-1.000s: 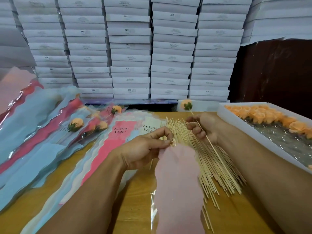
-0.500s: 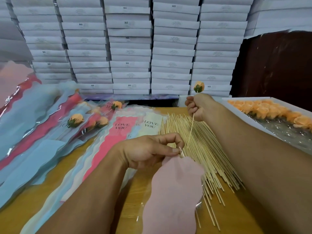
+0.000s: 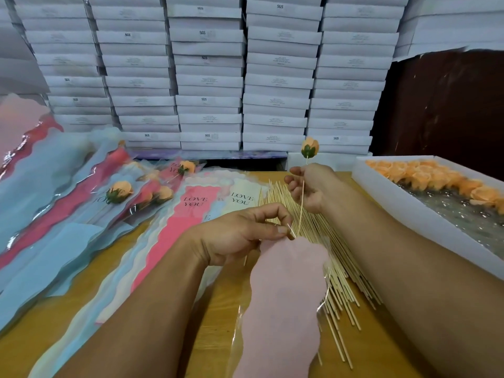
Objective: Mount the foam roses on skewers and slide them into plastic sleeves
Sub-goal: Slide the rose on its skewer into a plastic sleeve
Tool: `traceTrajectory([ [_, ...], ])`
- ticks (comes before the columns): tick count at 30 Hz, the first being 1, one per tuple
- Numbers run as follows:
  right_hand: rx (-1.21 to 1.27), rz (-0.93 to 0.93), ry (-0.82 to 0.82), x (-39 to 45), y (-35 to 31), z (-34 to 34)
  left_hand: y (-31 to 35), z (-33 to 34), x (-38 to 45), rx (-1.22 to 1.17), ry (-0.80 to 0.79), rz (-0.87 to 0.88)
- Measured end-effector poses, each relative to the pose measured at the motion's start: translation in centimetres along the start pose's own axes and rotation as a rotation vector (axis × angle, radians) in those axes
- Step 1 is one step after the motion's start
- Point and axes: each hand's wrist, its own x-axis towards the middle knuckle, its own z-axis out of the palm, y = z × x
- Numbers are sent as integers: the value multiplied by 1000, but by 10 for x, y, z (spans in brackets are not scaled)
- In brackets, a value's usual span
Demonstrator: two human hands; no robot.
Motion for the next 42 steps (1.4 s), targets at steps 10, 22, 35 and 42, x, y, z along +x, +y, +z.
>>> traceTrajectory([
  [10,-347,-3,-250,-45,15,-18,0,3,6,8,232,112],
  [22,-228,10,-481,-63,23,-31,0,0,11,-75,388,204],
  [35,-127,-9,-532,-67,26,-27,2,10,11,-238,326,219],
  [42,66,-108,-328,-55,18,-37,0,14,10,-197,164,126],
])
